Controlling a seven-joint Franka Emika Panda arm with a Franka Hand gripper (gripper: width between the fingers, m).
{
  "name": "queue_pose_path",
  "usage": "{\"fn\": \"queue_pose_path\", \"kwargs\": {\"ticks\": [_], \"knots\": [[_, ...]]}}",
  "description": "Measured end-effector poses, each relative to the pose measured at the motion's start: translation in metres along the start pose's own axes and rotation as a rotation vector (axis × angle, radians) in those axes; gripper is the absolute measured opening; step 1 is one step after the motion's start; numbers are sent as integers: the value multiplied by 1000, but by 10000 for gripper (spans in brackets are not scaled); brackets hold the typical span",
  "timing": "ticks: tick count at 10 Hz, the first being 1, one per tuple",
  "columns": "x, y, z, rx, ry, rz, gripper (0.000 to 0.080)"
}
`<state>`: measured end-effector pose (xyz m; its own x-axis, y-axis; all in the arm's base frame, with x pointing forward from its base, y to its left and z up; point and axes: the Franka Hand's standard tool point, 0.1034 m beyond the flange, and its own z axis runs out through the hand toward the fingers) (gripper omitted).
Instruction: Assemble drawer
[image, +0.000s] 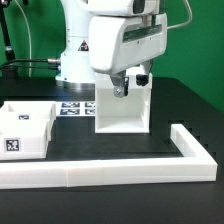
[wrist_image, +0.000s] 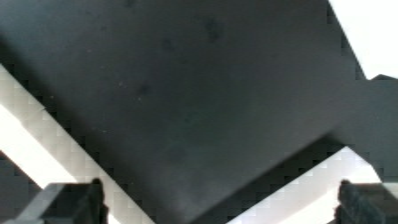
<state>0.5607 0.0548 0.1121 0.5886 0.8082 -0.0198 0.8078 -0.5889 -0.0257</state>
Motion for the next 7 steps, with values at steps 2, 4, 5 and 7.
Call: {"fn": "queue_pose_path", "kwargs": {"ticks": [2,4,5,7], "knots": [[0,0,0,0,0,0,650],[0,0,0,0,0,0,650],[0,0,0,0,0,0,650],[-1,-1,0,-4,7,8,650]]}}
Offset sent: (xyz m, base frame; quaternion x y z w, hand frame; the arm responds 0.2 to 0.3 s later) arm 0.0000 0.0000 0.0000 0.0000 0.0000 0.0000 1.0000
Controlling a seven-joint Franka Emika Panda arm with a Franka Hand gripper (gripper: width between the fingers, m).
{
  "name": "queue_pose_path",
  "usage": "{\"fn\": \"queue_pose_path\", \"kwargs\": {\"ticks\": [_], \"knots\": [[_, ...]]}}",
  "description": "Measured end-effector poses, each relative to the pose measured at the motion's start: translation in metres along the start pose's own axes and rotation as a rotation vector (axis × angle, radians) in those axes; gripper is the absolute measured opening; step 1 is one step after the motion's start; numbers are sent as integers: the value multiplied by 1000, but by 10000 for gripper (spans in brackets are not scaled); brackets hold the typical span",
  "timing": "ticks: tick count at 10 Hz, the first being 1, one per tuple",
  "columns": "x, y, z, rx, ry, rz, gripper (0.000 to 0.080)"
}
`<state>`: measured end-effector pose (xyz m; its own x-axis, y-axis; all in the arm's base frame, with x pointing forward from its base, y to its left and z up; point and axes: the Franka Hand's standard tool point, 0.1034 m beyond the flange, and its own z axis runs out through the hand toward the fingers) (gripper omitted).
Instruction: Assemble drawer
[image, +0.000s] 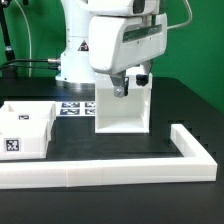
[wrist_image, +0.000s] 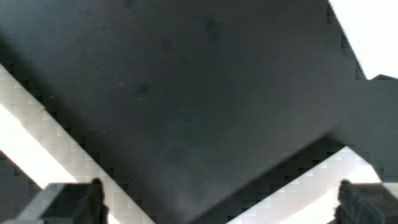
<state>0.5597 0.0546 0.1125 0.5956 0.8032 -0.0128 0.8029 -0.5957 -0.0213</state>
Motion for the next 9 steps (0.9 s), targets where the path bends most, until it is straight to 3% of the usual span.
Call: {"fn": "queue_pose_path", "kwargs": {"ticks": [2,5,6,9], "knots": [[-20,-23,-2,-16,27,91,650],[-30,-55,-18,-11,18,312,650],[-29,-58,-20,3,17,334,650],[-29,-57,-17,4,17,327,650]]}}
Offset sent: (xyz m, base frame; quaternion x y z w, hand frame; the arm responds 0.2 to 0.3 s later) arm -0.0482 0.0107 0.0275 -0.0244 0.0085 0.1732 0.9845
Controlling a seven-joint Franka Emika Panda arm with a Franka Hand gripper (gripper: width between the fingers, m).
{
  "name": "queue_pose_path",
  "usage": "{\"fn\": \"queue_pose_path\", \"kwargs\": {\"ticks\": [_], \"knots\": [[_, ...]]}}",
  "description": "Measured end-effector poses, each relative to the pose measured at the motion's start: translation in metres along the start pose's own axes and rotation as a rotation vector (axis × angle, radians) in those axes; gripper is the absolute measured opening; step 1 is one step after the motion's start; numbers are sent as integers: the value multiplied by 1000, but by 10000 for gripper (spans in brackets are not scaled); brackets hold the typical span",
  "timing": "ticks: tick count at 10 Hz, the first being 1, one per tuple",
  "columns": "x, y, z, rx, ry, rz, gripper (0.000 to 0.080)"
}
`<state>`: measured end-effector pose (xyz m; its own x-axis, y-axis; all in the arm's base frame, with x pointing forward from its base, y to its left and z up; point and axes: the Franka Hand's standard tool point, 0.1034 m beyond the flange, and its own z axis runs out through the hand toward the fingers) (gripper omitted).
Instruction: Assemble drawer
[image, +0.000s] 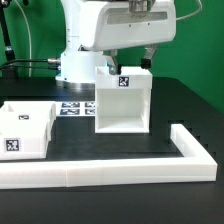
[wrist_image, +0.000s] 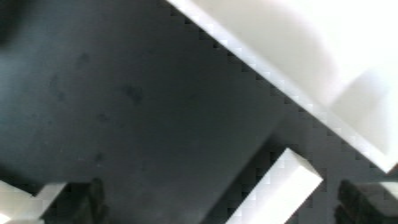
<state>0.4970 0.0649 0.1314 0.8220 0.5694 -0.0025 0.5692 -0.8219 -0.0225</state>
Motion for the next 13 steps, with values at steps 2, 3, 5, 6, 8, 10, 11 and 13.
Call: {"fn": "queue_pose_path", "kwargs": {"ticks": [2,3,5,6,8,10,11,13], "knots": [[-17,-8,-5,-32,57,148,650],[-28,-19,-6,-39,60,237,650],[-36,-52,-7,-44,32,482,650],[-35,-61,-6,-22,25,526,650],[-32,-71,-1,8,24,608,650],[-32,-70,-1,8,24,609,650],[-33,-70,-1,8,23,609,650],[-33,-78,9,9,39,656,650]]}}
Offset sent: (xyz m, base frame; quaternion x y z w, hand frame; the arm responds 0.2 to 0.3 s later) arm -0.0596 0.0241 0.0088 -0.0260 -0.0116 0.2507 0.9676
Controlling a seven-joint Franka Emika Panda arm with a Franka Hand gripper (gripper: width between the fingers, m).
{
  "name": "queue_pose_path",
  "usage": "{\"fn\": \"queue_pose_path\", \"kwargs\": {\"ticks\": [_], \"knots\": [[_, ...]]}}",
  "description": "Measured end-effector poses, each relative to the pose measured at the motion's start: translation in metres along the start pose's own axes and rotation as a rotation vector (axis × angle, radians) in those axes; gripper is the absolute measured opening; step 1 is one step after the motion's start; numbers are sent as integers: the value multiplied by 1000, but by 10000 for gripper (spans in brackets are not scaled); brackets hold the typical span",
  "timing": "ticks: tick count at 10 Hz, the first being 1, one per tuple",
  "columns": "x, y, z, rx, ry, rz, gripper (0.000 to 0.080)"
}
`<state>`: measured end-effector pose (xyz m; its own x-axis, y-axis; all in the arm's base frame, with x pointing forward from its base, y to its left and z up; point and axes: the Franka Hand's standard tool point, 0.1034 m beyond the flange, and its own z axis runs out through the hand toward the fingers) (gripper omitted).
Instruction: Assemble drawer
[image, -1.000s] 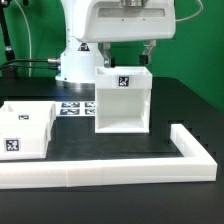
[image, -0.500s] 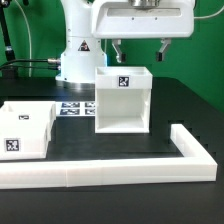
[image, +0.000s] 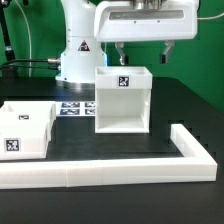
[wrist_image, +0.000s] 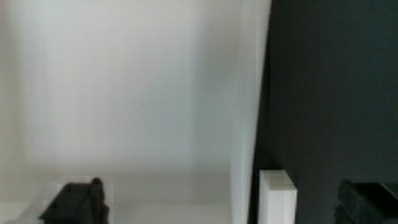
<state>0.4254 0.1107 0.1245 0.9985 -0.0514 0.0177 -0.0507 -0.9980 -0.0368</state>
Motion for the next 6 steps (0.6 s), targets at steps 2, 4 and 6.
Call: {"fn": "queue_pose_path", "kwargs": {"ticks": [2,4,6], "knots": [[-8,-1,11,3,-11,3,650],[-11,-2,21,11,-11,12,650],[-11,-2,22,10,-16,12,539]]}}
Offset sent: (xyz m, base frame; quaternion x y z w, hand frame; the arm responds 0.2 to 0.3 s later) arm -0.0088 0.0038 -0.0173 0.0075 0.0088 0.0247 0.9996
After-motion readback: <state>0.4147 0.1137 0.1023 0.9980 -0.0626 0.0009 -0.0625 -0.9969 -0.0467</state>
